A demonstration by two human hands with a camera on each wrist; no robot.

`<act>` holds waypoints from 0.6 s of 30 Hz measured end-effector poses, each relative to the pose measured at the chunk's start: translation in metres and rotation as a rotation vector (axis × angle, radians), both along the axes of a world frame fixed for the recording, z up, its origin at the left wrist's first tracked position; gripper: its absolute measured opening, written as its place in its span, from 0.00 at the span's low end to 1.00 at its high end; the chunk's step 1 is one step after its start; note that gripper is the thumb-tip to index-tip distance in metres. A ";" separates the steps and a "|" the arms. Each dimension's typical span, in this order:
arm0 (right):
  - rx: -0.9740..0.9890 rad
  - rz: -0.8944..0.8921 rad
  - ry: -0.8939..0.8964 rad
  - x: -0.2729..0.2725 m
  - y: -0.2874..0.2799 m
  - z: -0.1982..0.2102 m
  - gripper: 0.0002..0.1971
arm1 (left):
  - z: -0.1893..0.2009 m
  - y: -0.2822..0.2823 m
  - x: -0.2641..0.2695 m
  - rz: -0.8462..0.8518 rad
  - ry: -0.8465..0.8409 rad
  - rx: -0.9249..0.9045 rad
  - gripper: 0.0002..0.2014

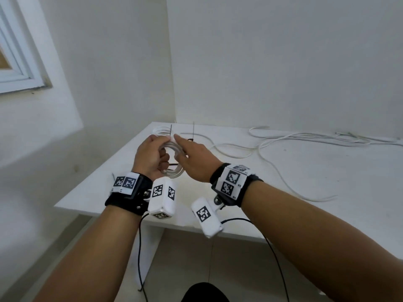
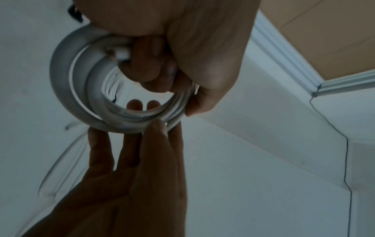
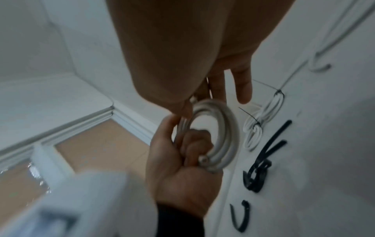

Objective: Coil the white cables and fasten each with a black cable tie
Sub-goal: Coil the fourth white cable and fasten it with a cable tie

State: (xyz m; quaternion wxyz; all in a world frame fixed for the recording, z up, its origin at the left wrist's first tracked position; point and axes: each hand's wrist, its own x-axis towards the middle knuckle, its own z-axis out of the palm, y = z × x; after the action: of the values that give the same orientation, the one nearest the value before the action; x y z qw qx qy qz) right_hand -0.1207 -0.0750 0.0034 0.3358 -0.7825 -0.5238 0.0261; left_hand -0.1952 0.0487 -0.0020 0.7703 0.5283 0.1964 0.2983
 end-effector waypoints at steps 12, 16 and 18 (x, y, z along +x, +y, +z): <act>-0.332 -0.067 -0.201 0.034 0.105 -0.039 0.18 | -0.040 0.084 -0.065 0.236 0.083 -0.110 0.18; -0.406 -0.062 -0.247 0.039 0.119 -0.048 0.19 | -0.045 0.090 -0.068 0.221 0.081 -0.131 0.19; -0.415 -0.063 -0.256 0.041 0.123 -0.050 0.18 | -0.045 0.091 -0.067 0.210 0.082 -0.135 0.19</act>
State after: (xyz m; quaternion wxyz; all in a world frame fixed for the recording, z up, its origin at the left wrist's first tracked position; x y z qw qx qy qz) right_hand -0.0795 0.0482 -0.0471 0.0994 -0.8477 -0.5206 0.0233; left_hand -0.2622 0.1395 -0.0475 0.7601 0.4634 0.3016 0.3414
